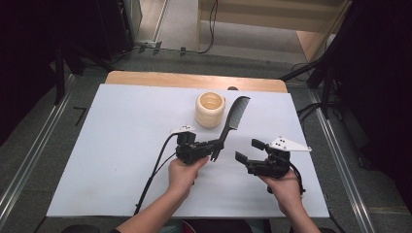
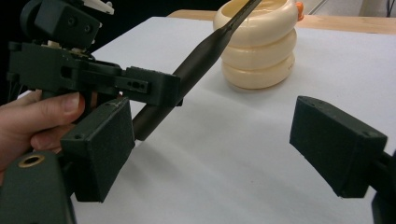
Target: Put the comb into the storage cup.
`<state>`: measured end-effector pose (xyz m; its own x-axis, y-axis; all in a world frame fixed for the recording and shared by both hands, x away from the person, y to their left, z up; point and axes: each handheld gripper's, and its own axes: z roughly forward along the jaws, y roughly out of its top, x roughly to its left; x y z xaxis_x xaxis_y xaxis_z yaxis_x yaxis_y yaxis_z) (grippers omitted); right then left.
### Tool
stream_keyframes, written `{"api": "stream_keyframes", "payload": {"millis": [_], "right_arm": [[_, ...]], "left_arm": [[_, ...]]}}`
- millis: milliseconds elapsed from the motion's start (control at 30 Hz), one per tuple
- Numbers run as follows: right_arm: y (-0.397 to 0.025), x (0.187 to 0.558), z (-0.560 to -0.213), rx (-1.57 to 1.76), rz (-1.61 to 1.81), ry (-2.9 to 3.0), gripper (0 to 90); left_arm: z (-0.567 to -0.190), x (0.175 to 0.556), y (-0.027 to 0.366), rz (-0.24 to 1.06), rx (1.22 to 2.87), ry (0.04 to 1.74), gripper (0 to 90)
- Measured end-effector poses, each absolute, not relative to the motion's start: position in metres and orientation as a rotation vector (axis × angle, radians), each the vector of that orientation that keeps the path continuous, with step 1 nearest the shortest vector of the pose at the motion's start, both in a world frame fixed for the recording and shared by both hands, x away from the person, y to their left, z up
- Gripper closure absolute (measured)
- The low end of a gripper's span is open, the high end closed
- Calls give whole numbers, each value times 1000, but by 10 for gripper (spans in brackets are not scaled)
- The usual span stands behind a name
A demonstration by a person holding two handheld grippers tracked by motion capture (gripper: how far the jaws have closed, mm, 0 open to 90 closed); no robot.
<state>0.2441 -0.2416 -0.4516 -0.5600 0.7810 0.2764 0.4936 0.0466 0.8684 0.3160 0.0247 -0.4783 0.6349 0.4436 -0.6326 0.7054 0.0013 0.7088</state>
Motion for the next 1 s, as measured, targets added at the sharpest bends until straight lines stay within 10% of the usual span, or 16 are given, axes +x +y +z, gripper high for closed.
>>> {"api": "stream_keyframes", "payload": {"millis": [1000], "right_arm": [[-222, 281, -448, 1389, 1499, 1992, 122]], "left_arm": [[-493, 312, 9, -308, 1581, 940, 733]]}}
